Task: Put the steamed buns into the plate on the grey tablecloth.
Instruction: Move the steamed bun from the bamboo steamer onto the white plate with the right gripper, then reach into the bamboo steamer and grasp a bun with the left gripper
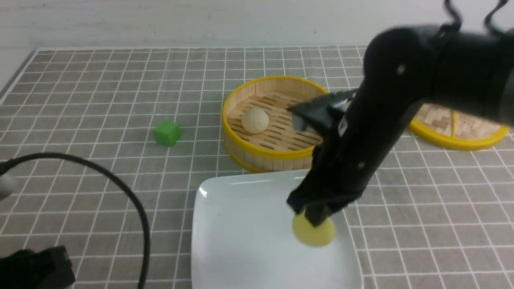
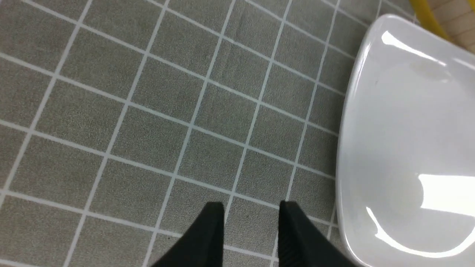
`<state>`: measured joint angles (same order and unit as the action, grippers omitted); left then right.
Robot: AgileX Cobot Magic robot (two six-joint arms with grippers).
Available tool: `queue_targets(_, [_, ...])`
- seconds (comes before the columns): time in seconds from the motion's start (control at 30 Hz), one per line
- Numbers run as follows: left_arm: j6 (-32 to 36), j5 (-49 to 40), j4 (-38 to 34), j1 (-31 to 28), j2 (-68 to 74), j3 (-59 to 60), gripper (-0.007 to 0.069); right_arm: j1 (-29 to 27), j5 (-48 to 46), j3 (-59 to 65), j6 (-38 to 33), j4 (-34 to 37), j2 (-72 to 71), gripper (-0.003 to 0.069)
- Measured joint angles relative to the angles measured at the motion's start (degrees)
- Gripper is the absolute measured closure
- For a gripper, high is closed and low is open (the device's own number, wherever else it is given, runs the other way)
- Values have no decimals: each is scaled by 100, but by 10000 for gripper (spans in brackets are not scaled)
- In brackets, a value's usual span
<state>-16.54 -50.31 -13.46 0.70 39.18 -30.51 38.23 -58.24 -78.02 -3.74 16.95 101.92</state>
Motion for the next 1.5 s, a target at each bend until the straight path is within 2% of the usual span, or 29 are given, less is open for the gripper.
queue_targets(0.1, [201, -80, -12, 0, 479, -256, 384, 133, 576, 292, 118, -156, 136, 582])
queue_targets(0.2, [450, -136, -30, 0, 1159, -692, 384, 153, 965, 412, 404, -427, 282, 491])
queue_targets(0.23, [459, -136, -37, 0, 1192, -717, 384, 153, 965, 418, 417, -442, 281, 484])
queue_targets(0.27, [557, -128, -82, 0, 1448, -916, 384, 153, 1013, 417, 507, -531, 303, 419])
queue_targets(0.37, [796, -128, -258, 0, 1828, -1256, 384, 153, 1031, 417, 602, -594, 304, 293])
queue_targets(0.4, [814, -128, -275, 0, 1854, -1280, 384, 153, 1029, 417, 603, -594, 304, 277])
queue_targets(0.43, [967, -128, -431, 0, 2079, -1498, 384, 153, 949, 411, 603, -594, 304, 214])
queue_targets(0.5, [1091, -134, -582, 0, 2288, -1714, 384, 153, 777, 385, 576, -602, 258, 165])
queue_targets(0.57, [1168, -139, -700, 0, 2470, -1907, 382, 147, 599, 324, 555, -675, 128, 160])
queue_targets(0.67, [1264, -208, -832, 0, 2776, -2295, 354, 77, 266, 221, 549, -873, -262, 240])
queue_targets(0.83, [1710, -579, -1277, 0, 3435, -3025, 251, -299, -729, 174, 593, -1237, -1452, 571])
queue_targets(0.9, [1959, -781, -1599, 0, 3756, -3317, 207, -459, -1052, 174, 706, -1372, -1934, 652])
queue_targets(1.03, [2225, -971, -1933, 235, 4312, -3772, 157, -643, -1199, 396, 972, -1573, -2681, 673])
queue_targets(1.2, [2282, -830, -1869, 1199, 5370, -4818, 140, -672, -1286, 1370, 1099, -1619, -3749, 673])
queue_targets(1.3, [2119, -786, -1610, 1642, 5989, -5582, 140, -672, -1287, 1921, 1176, -1619, -4154, 673])
queue_targets(1.37, [1877, -793, -1169, 1975, 6652, -6417, 140, -672, -1219, 2405, 1315, -1619, -4461, 672])
queue_targets(1.5, [1585, -850, -451, 2280, 7522, -7512, 140, -672, -1061, 2851, 1397, -1619, -4708, 669])
